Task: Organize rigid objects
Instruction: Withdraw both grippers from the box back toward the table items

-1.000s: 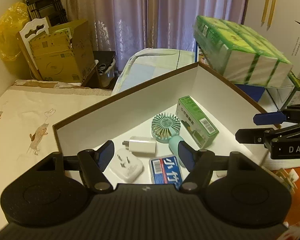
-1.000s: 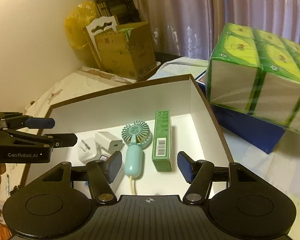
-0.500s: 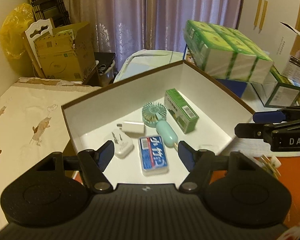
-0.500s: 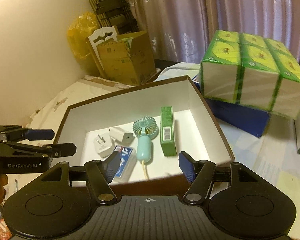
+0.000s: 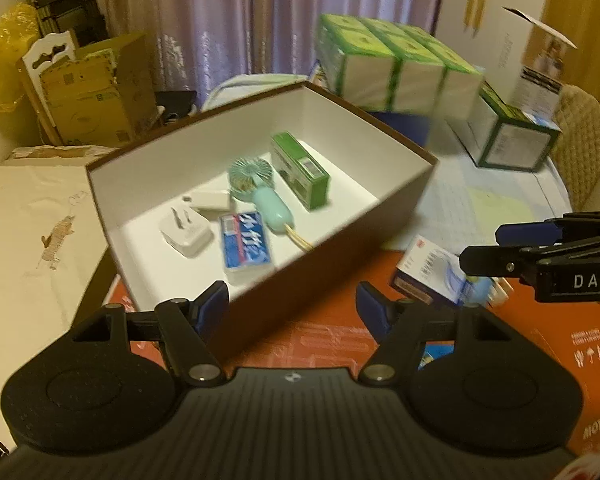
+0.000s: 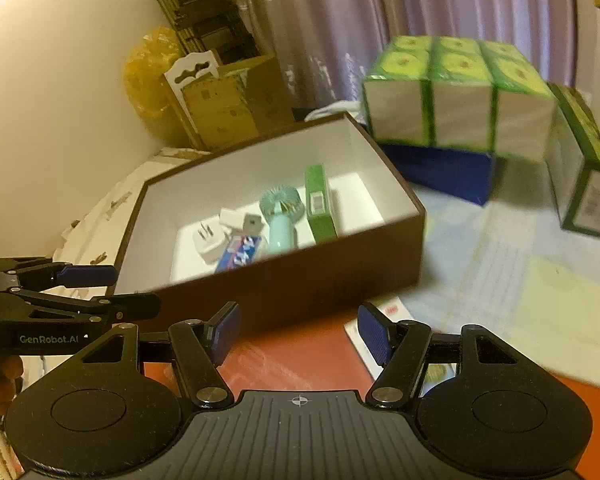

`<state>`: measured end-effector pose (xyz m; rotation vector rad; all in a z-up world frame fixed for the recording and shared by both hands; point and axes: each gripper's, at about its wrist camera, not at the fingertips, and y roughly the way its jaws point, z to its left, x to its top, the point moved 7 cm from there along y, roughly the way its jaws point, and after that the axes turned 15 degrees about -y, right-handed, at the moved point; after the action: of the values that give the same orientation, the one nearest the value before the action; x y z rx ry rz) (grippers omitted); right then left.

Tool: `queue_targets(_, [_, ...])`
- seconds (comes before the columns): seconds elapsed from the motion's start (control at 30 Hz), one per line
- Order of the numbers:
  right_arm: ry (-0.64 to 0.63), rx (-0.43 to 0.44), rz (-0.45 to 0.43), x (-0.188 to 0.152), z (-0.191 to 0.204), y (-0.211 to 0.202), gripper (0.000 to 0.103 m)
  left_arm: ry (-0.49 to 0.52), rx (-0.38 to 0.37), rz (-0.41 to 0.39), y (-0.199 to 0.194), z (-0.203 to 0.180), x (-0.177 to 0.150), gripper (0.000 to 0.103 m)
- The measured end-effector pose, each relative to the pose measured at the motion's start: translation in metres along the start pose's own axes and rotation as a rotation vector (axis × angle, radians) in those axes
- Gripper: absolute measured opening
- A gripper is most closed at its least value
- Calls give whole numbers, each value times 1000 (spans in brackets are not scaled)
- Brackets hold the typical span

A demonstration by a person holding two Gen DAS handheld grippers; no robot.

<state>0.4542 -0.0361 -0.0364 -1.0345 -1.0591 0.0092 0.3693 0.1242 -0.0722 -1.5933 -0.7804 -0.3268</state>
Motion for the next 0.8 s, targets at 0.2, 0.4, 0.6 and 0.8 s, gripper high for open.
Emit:
queue_targets(0.2, [33, -29, 23, -31, -4, -21, 62, 33, -26, 38, 1, -19, -26, 67])
queue_targets(0.4, [60, -60, 59, -60, -7, -34, 62, 52, -43, 71, 4, -31, -47, 67])
queue_targets(0.6, [80, -80, 107, -90, -11, -43, 62, 76, -55, 106, 11, -42, -64, 67])
queue_targets(0.8, [110, -106, 156, -114, -17, -47, 62, 98, -62, 131, 18, -51, -78, 67])
